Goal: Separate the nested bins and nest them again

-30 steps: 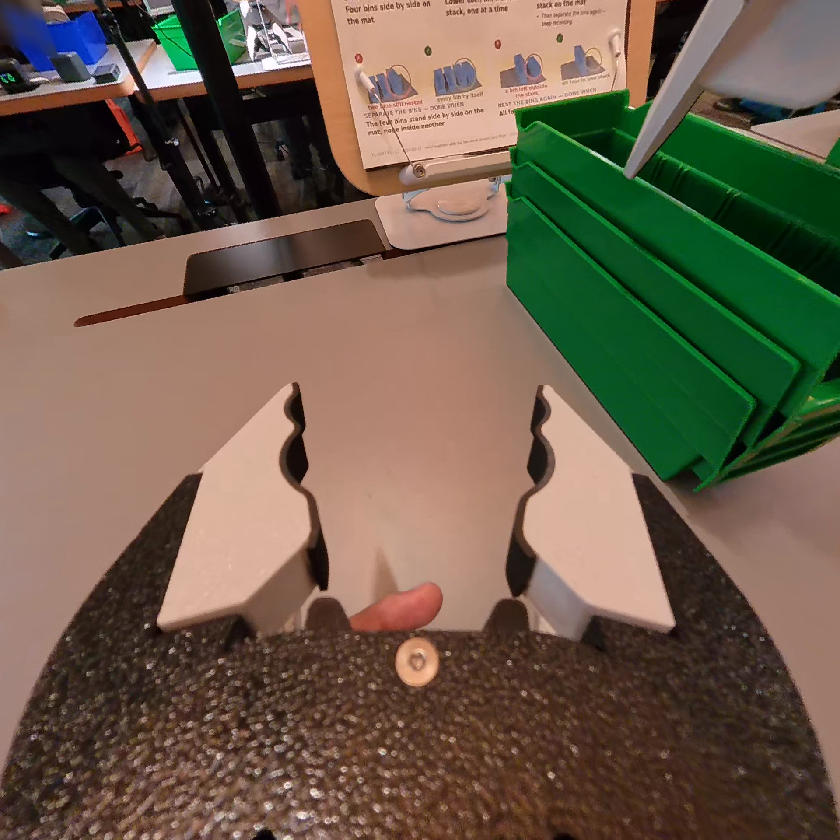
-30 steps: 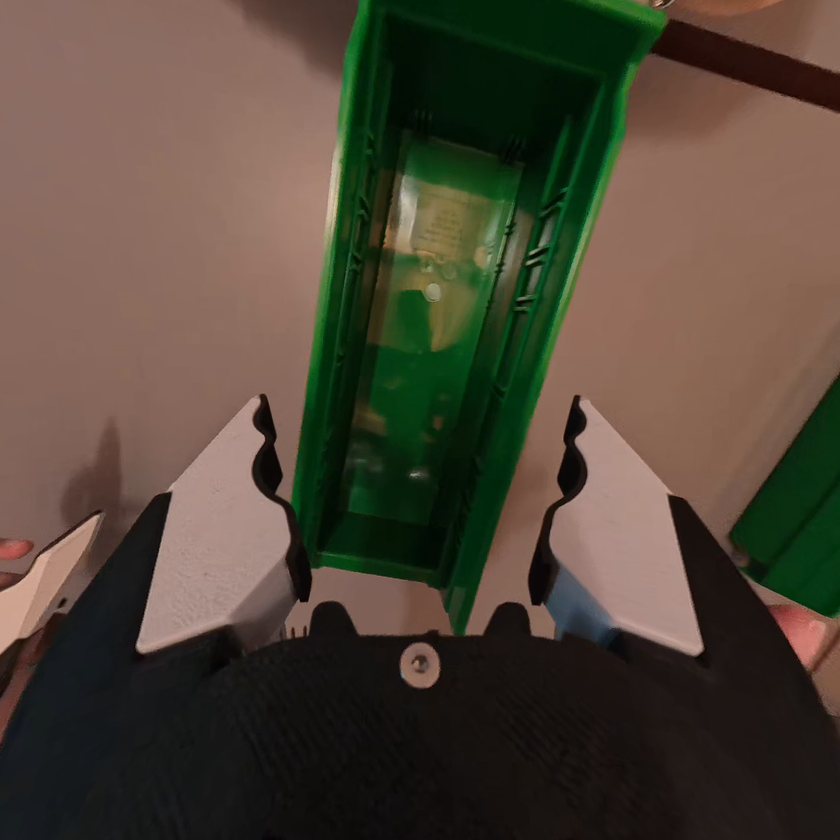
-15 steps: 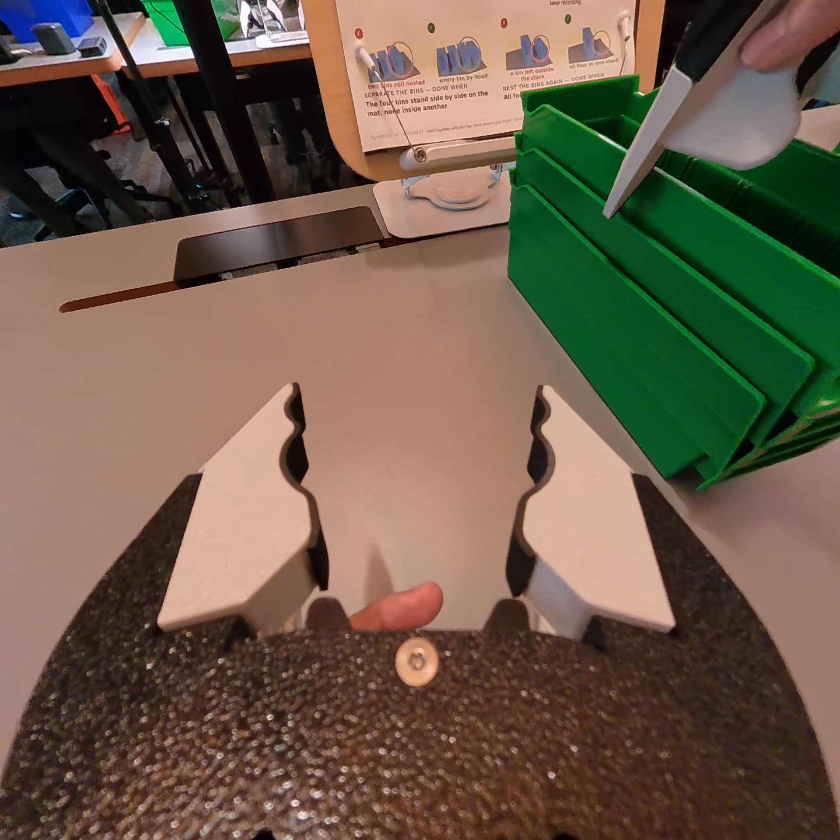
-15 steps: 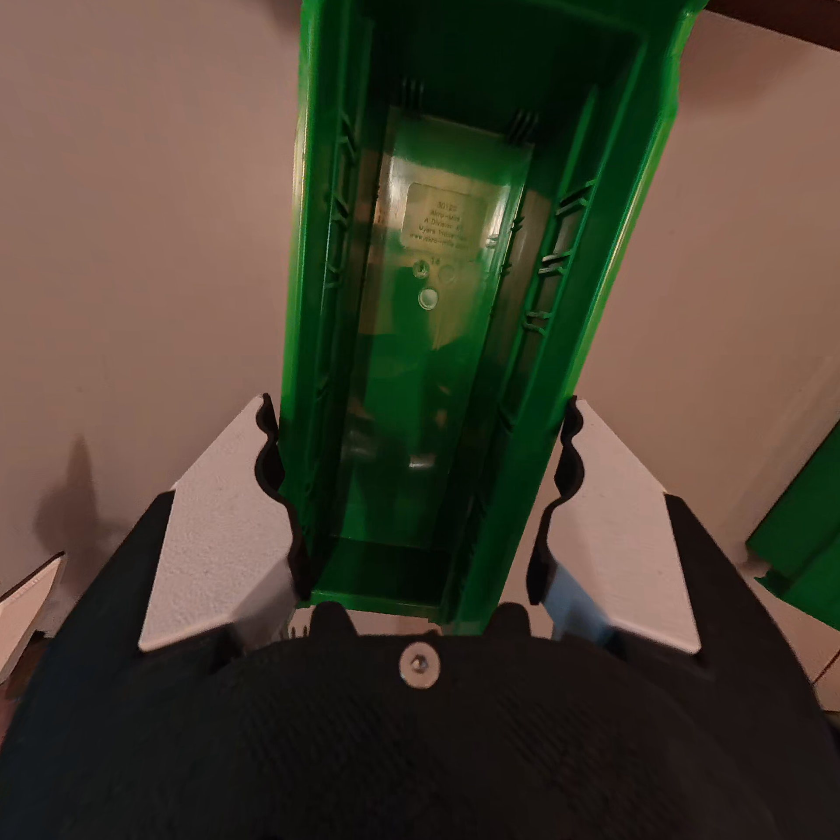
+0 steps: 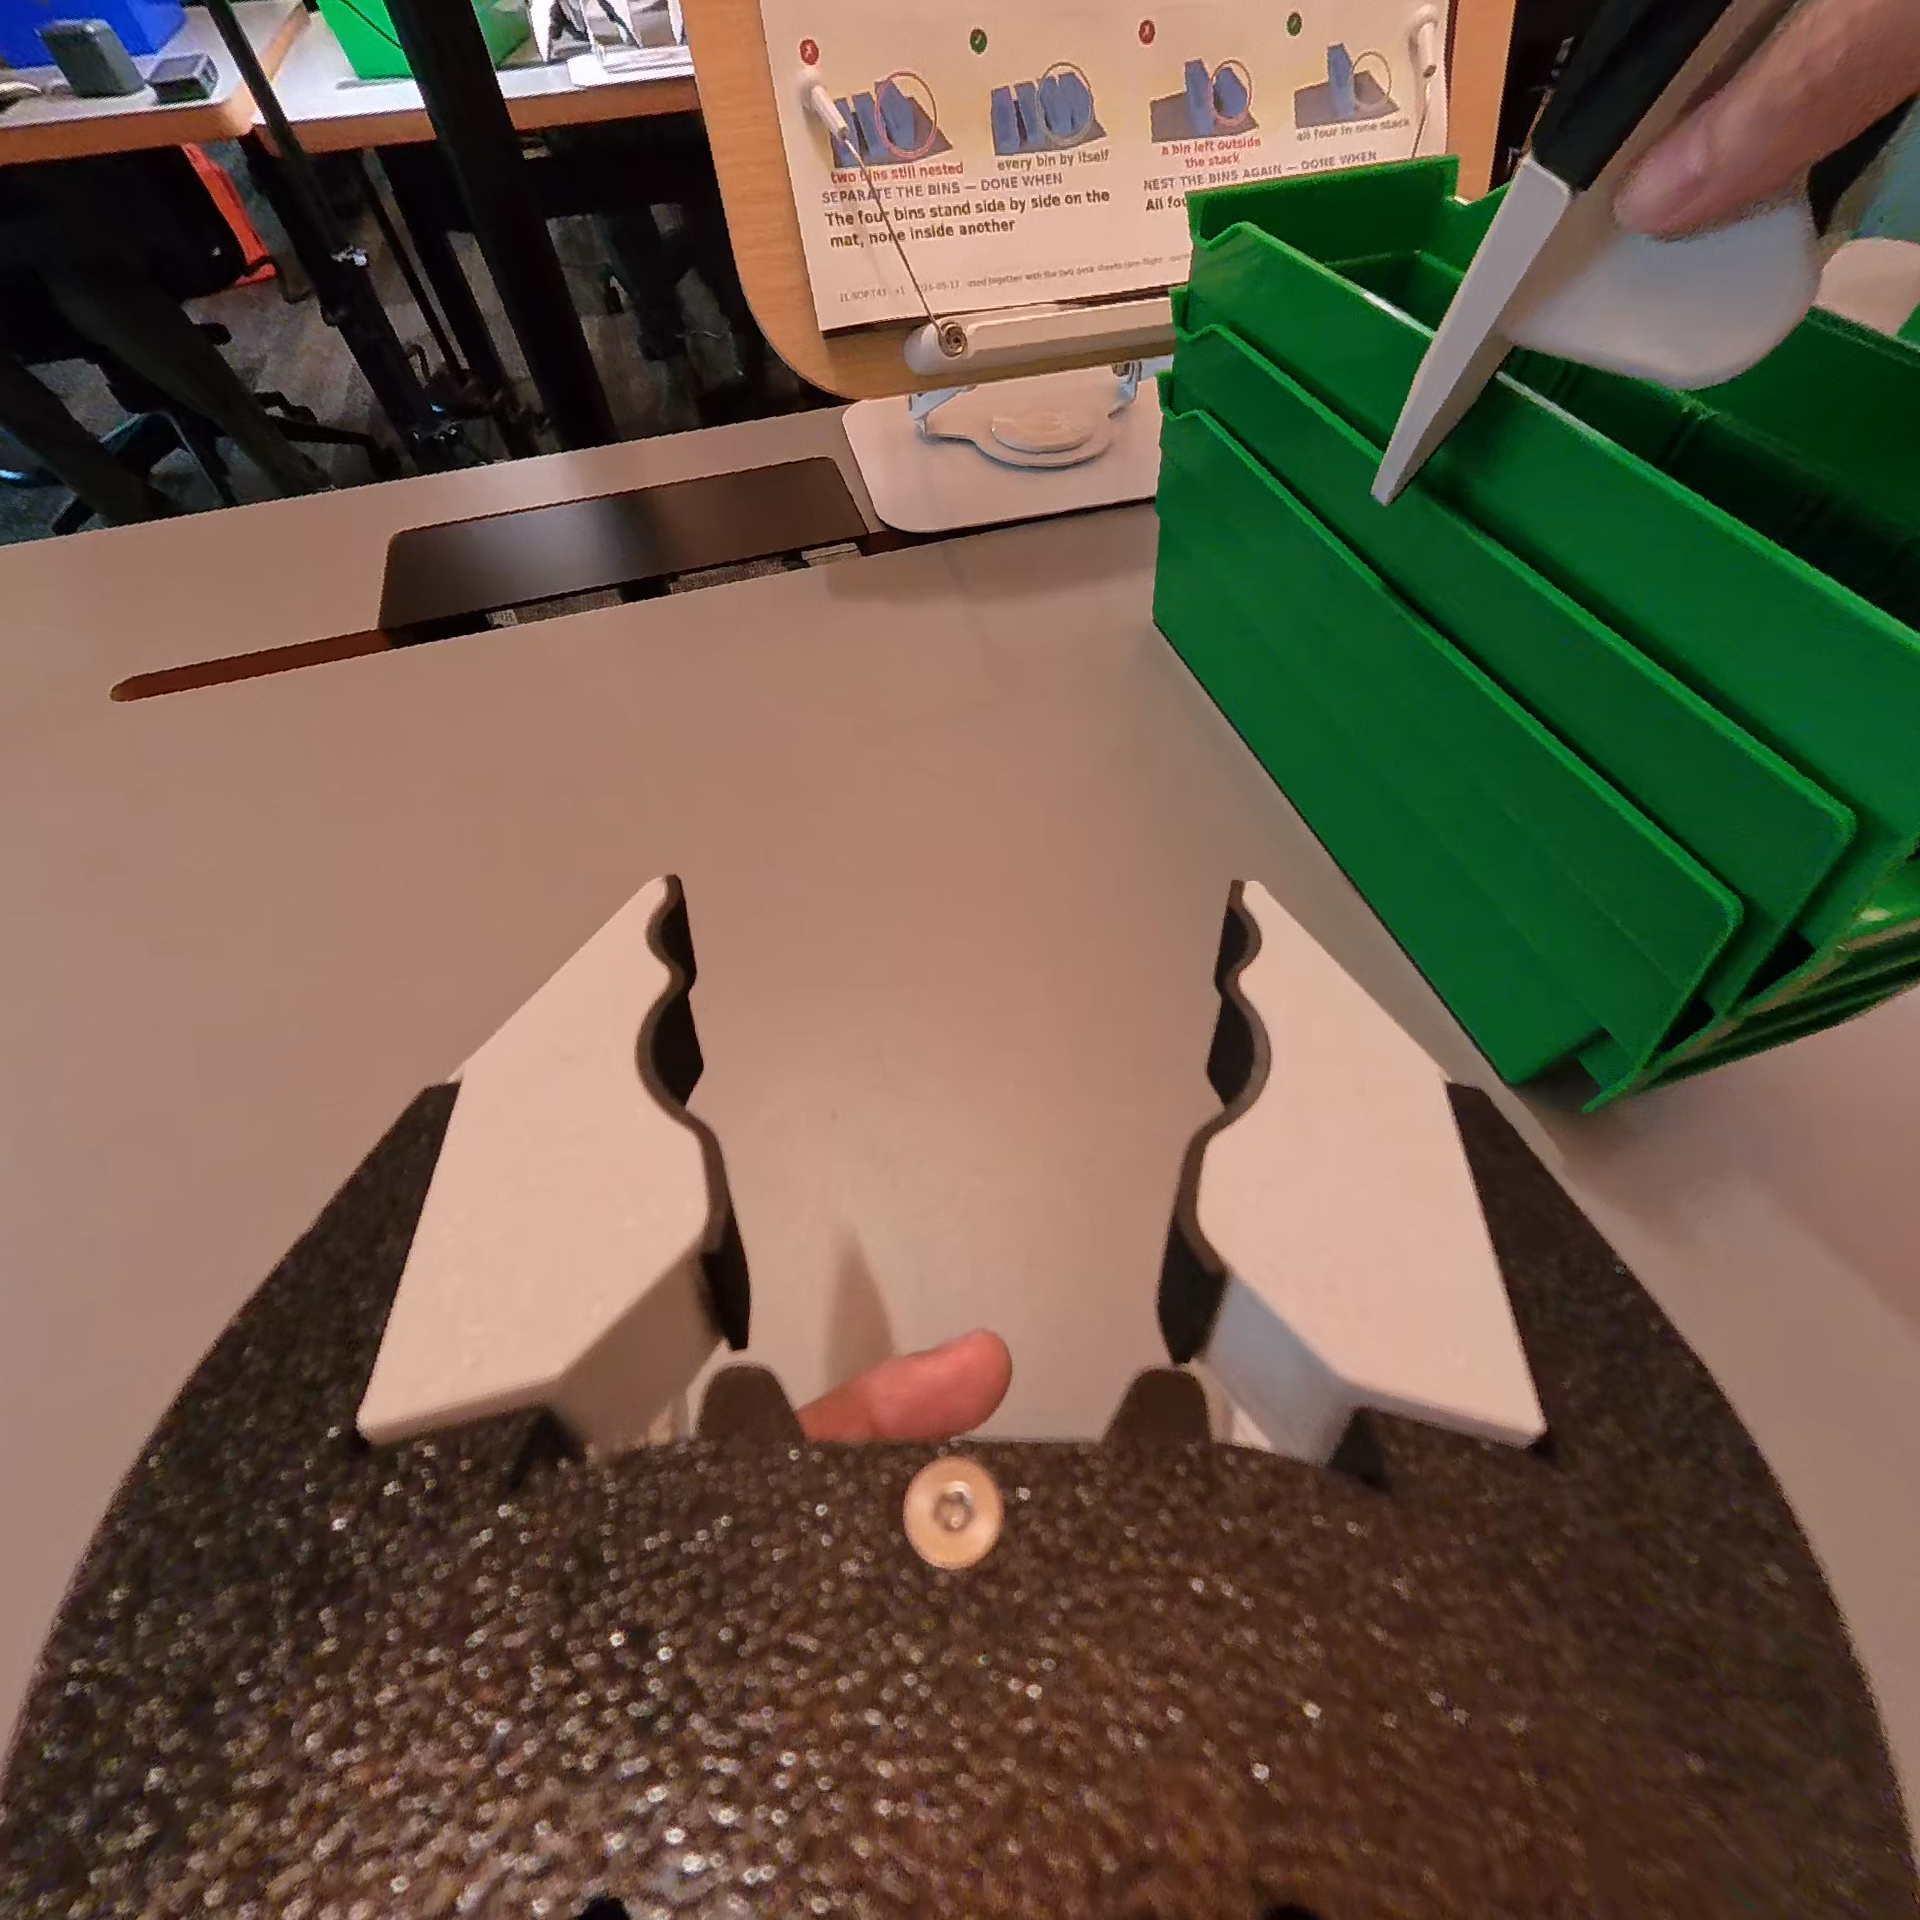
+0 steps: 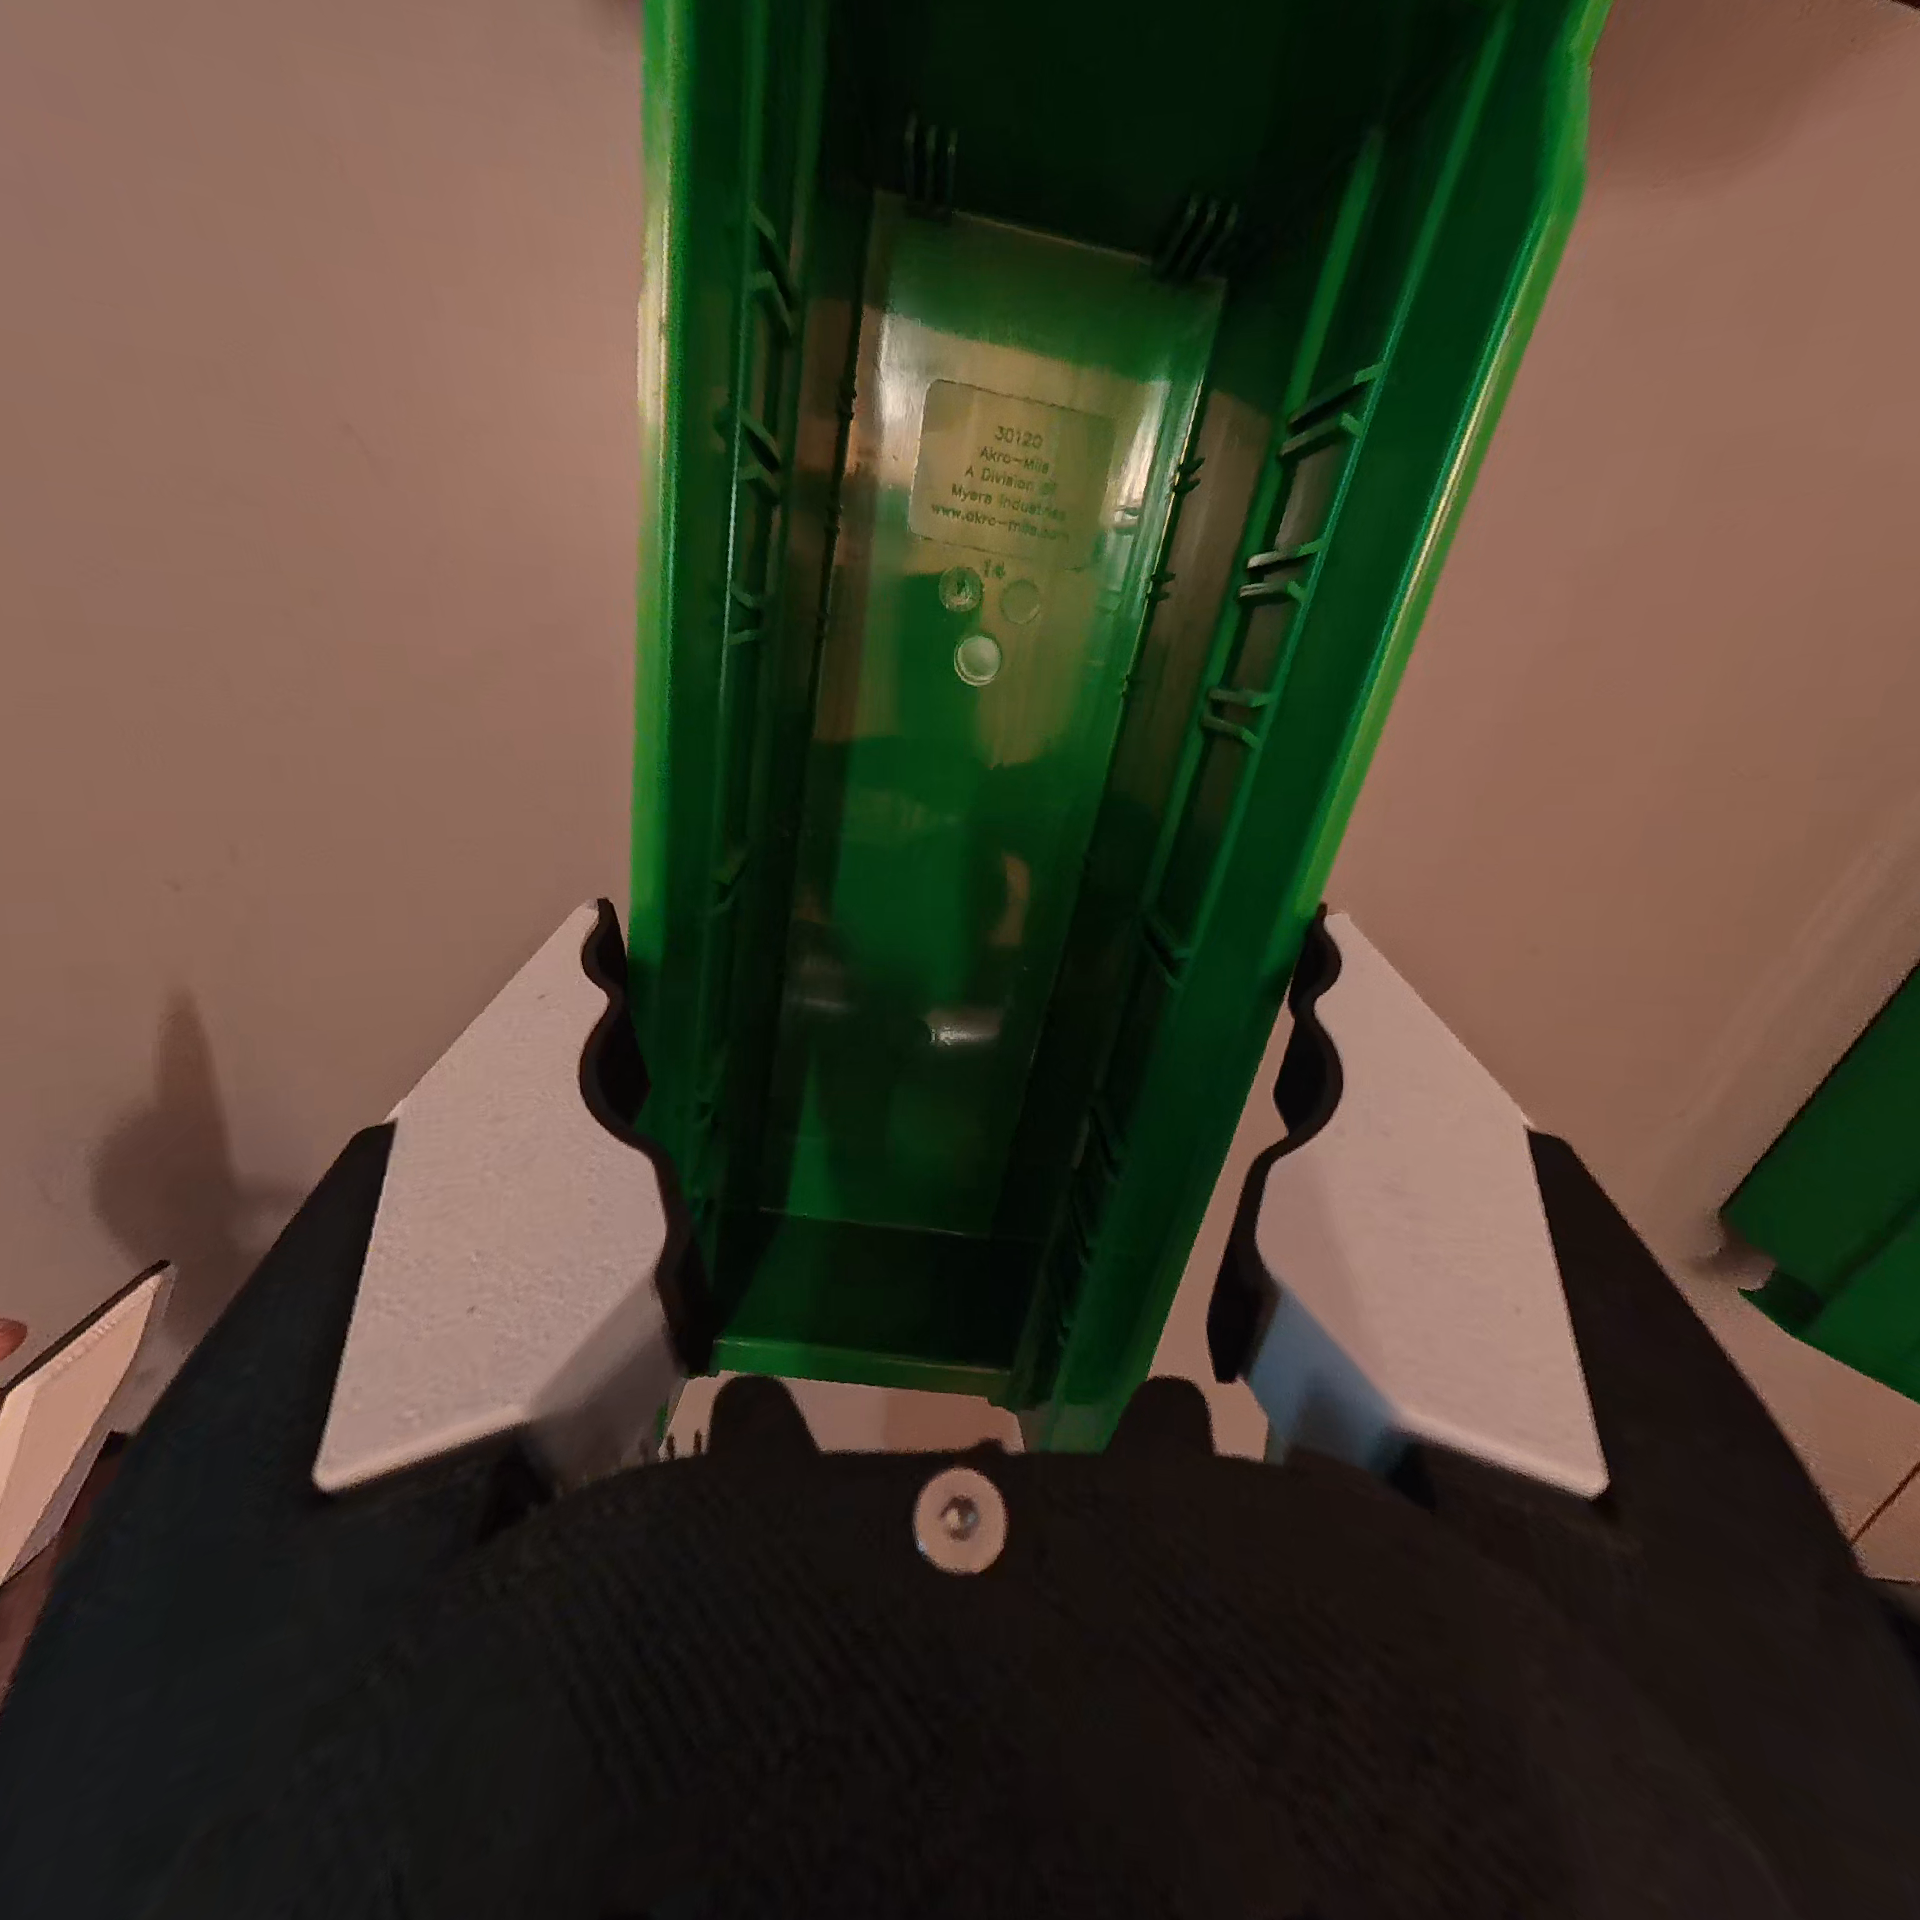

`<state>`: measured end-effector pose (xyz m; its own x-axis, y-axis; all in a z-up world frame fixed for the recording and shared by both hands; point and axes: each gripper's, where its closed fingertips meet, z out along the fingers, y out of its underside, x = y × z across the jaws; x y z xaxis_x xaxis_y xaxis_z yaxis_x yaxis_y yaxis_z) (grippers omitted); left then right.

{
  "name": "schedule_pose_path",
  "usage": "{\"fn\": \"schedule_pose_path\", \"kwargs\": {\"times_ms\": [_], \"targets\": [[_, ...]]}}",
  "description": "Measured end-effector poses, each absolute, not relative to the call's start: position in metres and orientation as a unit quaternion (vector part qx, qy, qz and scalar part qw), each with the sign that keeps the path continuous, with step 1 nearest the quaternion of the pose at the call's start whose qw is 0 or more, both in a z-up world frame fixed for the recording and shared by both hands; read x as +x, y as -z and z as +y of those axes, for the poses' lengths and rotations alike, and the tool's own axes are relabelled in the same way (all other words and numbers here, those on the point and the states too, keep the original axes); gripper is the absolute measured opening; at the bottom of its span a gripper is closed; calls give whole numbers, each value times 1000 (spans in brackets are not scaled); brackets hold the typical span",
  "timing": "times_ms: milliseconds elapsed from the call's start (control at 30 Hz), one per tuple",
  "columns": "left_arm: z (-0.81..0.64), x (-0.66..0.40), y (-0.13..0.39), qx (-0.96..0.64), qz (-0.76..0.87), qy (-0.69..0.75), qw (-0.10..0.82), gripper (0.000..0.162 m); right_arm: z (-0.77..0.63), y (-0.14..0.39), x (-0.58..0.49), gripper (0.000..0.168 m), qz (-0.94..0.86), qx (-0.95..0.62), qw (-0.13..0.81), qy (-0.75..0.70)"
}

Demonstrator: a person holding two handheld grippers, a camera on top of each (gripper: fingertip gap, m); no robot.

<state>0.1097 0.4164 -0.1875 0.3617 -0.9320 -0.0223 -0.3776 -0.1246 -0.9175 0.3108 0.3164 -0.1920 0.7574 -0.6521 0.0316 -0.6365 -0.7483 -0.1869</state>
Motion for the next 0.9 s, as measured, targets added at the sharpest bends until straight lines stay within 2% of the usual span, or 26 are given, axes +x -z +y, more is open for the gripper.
{"fn": "schedule_pose_path", "kwargs": {"times_ms": [67, 167, 900], "targets": [[416, 110, 188, -686, 478, 303, 457, 99, 315, 197, 307, 125, 349, -933, 76, 31], [416, 110, 188, -686, 478, 303, 457, 99, 315, 196, 307, 113, 349, -934, 74, 21], [412, 116, 198, -687, 490, 295, 448, 99, 308, 192, 304, 108, 353, -934, 52, -17]]}}
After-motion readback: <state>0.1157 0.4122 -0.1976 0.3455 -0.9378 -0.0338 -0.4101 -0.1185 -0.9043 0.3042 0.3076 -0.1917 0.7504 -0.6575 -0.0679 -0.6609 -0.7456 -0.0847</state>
